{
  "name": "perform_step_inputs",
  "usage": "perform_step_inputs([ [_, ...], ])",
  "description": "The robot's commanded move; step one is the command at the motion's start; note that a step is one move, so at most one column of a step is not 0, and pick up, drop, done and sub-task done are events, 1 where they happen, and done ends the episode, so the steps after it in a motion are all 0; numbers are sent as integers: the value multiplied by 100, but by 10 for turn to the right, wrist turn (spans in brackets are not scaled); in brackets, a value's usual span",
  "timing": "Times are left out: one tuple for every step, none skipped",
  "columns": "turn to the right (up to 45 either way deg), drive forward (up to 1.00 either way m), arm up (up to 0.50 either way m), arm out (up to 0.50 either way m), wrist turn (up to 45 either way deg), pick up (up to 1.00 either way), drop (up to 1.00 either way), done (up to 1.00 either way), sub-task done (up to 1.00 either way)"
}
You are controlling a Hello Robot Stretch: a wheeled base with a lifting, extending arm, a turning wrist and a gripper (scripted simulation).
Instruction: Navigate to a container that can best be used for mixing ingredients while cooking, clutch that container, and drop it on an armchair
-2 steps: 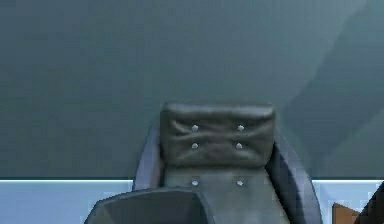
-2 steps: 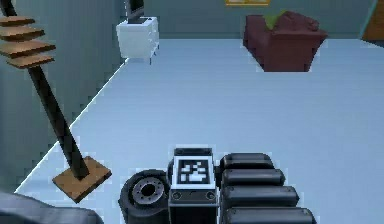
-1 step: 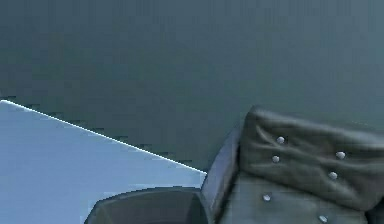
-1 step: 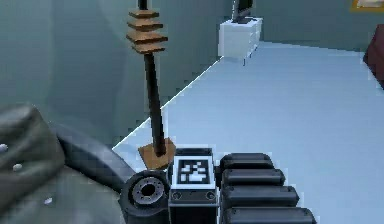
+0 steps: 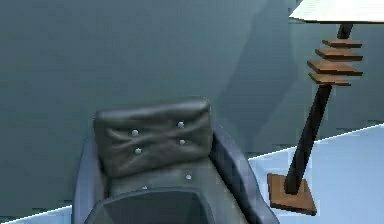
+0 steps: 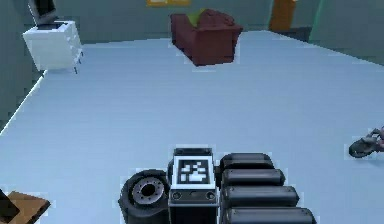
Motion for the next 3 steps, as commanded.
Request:
perform_step_inputs([
  [210,0,0,0,0,0,0,0,0],
  [-450,0,0,0,0,0,0,0,0],
  [-120,0,0,0,0,0,0,0,0],
])
